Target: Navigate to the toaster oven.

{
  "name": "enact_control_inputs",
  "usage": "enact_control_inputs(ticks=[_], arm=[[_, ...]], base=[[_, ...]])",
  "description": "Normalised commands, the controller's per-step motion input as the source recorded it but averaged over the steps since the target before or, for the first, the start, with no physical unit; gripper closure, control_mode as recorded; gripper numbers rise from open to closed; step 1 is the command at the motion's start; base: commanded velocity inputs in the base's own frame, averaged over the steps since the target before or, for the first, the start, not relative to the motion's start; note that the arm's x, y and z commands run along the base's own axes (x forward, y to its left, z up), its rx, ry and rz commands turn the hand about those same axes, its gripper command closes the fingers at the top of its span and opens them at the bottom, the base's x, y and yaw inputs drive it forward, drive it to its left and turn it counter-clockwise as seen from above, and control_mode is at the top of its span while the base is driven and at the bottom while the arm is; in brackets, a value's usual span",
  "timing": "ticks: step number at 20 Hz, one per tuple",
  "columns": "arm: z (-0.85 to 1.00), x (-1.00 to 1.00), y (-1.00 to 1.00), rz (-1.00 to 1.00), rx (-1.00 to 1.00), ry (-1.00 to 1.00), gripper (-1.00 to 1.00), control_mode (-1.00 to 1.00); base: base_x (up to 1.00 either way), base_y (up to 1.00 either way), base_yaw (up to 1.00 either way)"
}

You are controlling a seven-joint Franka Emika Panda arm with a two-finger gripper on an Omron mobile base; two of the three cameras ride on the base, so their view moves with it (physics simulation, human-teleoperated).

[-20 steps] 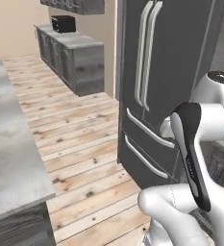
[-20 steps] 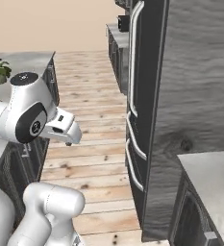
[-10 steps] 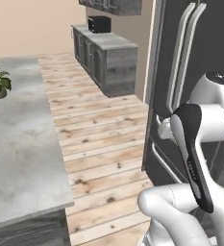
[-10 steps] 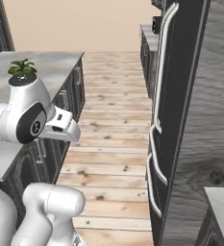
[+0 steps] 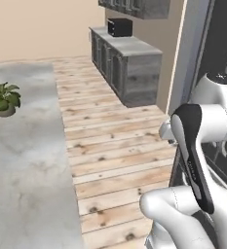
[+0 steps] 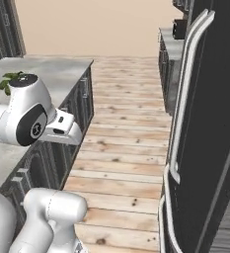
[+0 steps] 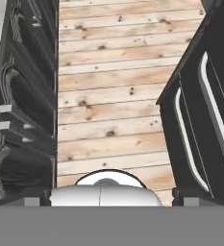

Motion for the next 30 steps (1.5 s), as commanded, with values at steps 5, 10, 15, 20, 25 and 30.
enact_control_inputs(ticks=[5, 10, 15, 20, 25, 30], arm=[[0.0, 0.0, 0.0, 0.0, 0.0, 0.0, -1.0, 1.0], [0.0, 0.0, 0.0, 0.0, 0.0, 0.0, -1.0, 1.0], [0.0, 0.0, 0.0, 0.0, 0.0, 0.0, -1.0, 1.0], [0.0, 0.0, 0.0, 0.0, 0.0, 0.0, -1.0, 1.0], [0.0, 0.0, 0.0, 0.0, 0.0, 0.0, -1.0, 1.0], [0.0, 0.0, 0.0, 0.0, 0.0, 0.0, -1.0, 1.0]], base=[[1.0, -0.37, 0.11], [1.0, -0.28, 0.05], [1.0, -0.13, 0.05], [1.0, -0.14, 0.05], [1.0, -0.16, 0.05], [1.0, -0.14, 0.07]])
